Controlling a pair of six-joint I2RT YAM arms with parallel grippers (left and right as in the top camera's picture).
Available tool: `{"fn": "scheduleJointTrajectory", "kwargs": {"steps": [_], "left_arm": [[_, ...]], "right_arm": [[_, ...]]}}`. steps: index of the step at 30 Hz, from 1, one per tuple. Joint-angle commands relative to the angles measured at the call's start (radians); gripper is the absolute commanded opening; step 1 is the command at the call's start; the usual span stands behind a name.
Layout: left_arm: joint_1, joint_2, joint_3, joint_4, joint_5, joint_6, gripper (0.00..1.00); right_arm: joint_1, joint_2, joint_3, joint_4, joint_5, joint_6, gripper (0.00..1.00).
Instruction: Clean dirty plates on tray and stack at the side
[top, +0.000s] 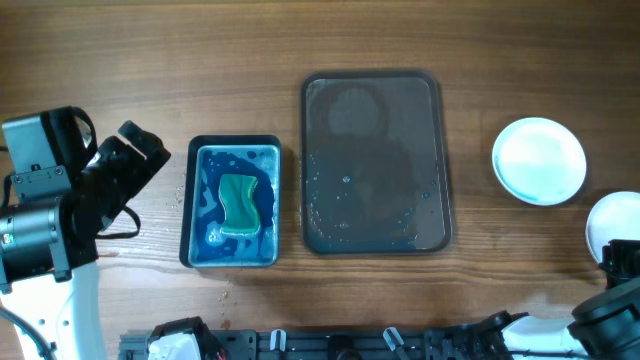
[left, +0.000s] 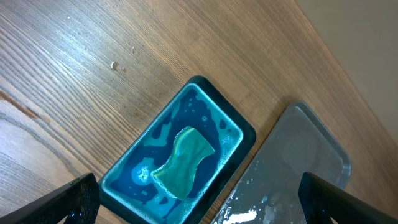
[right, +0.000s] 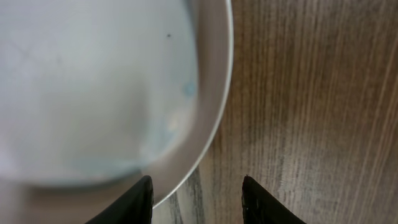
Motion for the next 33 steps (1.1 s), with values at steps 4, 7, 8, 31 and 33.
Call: {"fn": "scheduleJointTrajectory", "kwargs": {"steps": [4,7,8,31,33], "left_arm": [[0.007,0.001,0.011,0.003,0.012,0.002,1.00],[0.007,0.001,0.011,0.003,0.012,0.002,1.00],[0.007,0.001,0.011,0.003,0.012,0.002,1.00],[0.007,0.001,0.011,0.003,0.012,0.002,1.00],[0.007,0.001,0.011,0.003,0.012,0.002,1.00]], "right_arm": [[-0.003,0.019,-0.026,0.001,0.040,0.029,0.26],[-0.003,0.019,-0.026,-0.005,0.041,0.029,0.25],[-0.003,0.019,-0.027,-0.006,0.045,0.029,0.26],[0.003,-0.139,0.025,-0.102,-0.226,-0.061,0.04],[0.018,-0.210,0.032,-0.117,-0.275,-0.061,0.04]]}}
